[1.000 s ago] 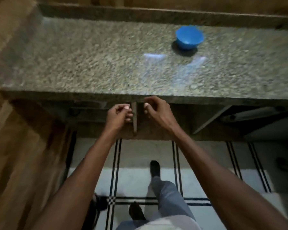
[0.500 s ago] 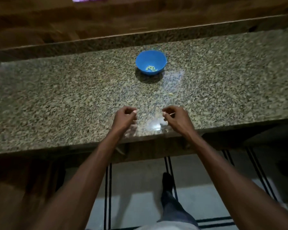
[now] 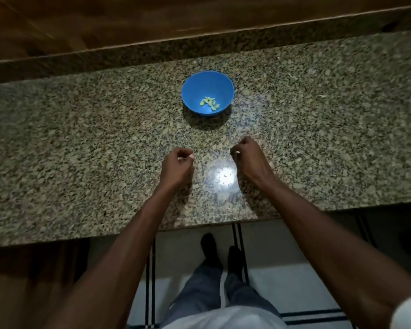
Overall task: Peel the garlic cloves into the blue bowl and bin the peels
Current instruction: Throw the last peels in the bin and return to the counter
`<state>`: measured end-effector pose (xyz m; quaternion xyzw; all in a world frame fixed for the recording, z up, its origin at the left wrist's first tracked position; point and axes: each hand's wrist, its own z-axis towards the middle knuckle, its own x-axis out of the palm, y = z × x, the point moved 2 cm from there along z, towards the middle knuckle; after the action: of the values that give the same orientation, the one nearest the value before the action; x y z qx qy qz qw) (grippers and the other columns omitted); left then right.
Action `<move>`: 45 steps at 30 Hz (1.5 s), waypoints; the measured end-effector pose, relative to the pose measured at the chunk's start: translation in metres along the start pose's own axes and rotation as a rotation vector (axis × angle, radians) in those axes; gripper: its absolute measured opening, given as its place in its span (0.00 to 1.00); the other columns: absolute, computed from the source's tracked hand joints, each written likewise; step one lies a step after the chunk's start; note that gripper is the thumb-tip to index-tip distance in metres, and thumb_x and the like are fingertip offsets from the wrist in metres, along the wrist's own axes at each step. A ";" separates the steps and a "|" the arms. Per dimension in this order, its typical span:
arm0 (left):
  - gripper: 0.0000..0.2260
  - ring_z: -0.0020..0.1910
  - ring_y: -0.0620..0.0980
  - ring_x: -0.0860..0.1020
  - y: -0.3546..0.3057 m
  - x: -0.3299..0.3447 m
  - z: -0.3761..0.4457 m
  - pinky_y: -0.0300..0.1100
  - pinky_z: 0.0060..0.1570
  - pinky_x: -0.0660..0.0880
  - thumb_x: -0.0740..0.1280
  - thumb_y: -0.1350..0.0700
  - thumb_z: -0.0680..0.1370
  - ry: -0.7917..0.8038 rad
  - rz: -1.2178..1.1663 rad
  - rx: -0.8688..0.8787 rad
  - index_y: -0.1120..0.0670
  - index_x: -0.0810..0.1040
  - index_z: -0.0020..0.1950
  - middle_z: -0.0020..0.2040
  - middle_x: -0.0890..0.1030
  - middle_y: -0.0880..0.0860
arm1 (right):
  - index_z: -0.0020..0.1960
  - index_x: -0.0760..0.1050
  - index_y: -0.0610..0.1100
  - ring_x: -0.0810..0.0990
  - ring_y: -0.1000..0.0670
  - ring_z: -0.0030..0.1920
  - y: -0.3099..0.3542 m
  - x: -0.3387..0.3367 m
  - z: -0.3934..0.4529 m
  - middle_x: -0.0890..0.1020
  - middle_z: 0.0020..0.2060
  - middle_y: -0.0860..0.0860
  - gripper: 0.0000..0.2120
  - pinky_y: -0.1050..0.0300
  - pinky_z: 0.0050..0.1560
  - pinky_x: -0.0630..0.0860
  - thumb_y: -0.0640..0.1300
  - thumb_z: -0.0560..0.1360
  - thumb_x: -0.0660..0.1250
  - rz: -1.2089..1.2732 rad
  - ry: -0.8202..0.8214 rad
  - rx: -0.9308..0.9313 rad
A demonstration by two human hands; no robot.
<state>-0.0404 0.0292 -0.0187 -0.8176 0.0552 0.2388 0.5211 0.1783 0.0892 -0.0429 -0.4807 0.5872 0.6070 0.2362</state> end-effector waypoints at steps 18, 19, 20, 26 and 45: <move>0.15 0.56 0.53 0.81 -0.013 0.008 0.081 0.42 0.58 0.77 0.70 0.62 0.78 0.054 0.185 0.118 0.61 0.79 0.65 0.64 0.77 0.61 | 0.59 0.86 0.41 0.85 0.54 0.47 0.050 -0.087 0.110 0.88 0.51 0.47 0.10 0.63 0.50 0.82 0.40 0.78 0.74 0.486 -0.271 0.079; 0.15 0.55 0.51 0.80 -0.012 0.008 0.083 0.40 0.56 0.76 0.70 0.62 0.78 0.043 0.186 0.117 0.61 0.80 0.65 0.64 0.77 0.61 | 0.58 0.86 0.41 0.85 0.54 0.47 0.051 -0.087 0.120 0.88 0.51 0.46 0.10 0.59 0.53 0.83 0.39 0.77 0.75 0.452 -0.253 0.071; 0.14 0.53 0.50 0.80 -0.012 0.008 0.085 0.39 0.55 0.75 0.70 0.62 0.79 0.035 0.183 0.115 0.61 0.80 0.65 0.64 0.77 0.61 | 0.56 0.87 0.40 0.85 0.53 0.48 0.051 -0.086 0.127 0.88 0.50 0.46 0.09 0.55 0.55 0.83 0.39 0.76 0.75 0.424 -0.234 0.062; 0.13 0.48 0.56 0.82 -0.011 0.006 0.094 0.47 0.52 0.77 0.70 0.61 0.79 -0.002 0.173 0.054 0.58 0.81 0.63 0.58 0.80 0.61 | 0.49 0.87 0.38 0.88 0.49 0.42 0.046 -0.083 0.146 0.88 0.43 0.45 0.08 0.49 0.46 0.87 0.36 0.70 0.81 0.548 -0.150 0.130; 0.10 0.49 0.53 0.81 -0.020 0.013 0.099 0.43 0.46 0.78 0.66 0.60 0.81 -0.106 0.010 -0.065 0.56 0.80 0.61 0.55 0.83 0.56 | 0.50 0.83 0.31 0.89 0.42 0.43 0.025 -0.077 0.154 0.87 0.42 0.37 0.06 0.44 0.52 0.86 0.34 0.76 0.76 0.862 -0.125 0.255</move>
<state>-0.0555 0.1269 -0.0417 -0.8201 0.0238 0.2858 0.4951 0.1429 0.2500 0.0127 -0.1218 0.7884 0.6006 0.0541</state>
